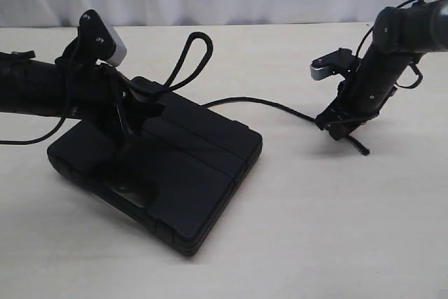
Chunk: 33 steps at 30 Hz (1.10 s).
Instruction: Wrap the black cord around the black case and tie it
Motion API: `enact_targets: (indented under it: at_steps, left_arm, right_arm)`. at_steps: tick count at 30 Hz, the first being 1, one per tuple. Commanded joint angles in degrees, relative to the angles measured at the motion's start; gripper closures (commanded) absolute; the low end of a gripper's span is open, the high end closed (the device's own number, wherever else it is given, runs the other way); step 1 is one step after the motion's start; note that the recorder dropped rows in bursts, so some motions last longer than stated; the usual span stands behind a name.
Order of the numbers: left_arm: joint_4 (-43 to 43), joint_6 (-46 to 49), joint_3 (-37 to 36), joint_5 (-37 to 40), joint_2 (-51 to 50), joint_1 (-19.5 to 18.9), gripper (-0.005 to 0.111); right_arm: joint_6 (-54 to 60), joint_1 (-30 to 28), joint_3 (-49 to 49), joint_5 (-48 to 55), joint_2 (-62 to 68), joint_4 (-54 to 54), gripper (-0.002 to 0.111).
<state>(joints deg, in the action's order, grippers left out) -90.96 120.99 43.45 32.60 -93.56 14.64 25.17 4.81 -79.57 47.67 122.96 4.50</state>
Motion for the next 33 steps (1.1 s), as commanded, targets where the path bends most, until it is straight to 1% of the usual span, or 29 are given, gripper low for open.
enact_targets:
  at_steps: [1, 6, 9, 11, 16, 18, 21, 24, 28, 31, 33]
  left_arm:
    - [-1.11, 1.56, 0.25, 2.58, 0.13, 0.1, 0.107]
    - [-1.42, 1.56, 0.25, 3.91, 0.13, 0.1, 0.107]
    - [-1.05, 1.56, 0.03, 4.54, 0.13, 0.1, 0.107]
    - [1.62, 1.56, 0.03, 4.51, 0.13, 0.1, 0.107]
    - [11.34, 1.56, 0.03, 3.34, 0.13, 0.1, 0.107]
    - [15.19, 1.56, 0.03, 1.52, 0.13, 0.1, 0.107]
    - [17.47, 1.56, 0.03, -2.45, 0.13, 0.1, 0.107]
    - [20.0, 1.56, 0.28, -6.2, 0.13, 0.1, 0.107]
    - [22.22, 1.56, 0.67, -5.74, 0.13, 0.1, 0.107]
    - [23.82, 1.56, 0.9, -5.53, 0.13, 1.58, 0.107]
    - [26.12, 1.56, 0.9, -6.7, 0.13, 3.69, 0.107]
  right_arm:
    - [4.24, -0.05, 0.89, 1.99, 2.89, 8.55, 0.104]
    - [3.59, -0.05, -1.13, 5.44, 2.89, 19.31, 0.104]
    - [4.43, -0.16, -2.81, 9.29, 2.89, 26.57, 0.104]
    - [6.35, -0.16, -3.34, 11.44, 2.89, 32.42, 0.104]
    - [12.46, -0.02, -3.34, 13.12, 2.89, 53.73, 0.104]
    - [13.93, -0.02, -3.34, 12.81, 2.78, 58.83, 0.104]
    - [14.49, -0.02, -3.43, 12.15, 2.42, 61.78, 0.104]
    - [14.63, 0.12, -3.43, 15.06, 2.28, 66.8, 0.104]
    - [16.47, 3.0, -3.43, 14.93, 2.19, 75.05, 0.104]
    - [16.36, 5.39, -3.43, 12.06, 2.19, 78.06, 0.104]
    - [16.32, 6.06, -3.43, 11.7, 2.19, 79.07, 0.104]
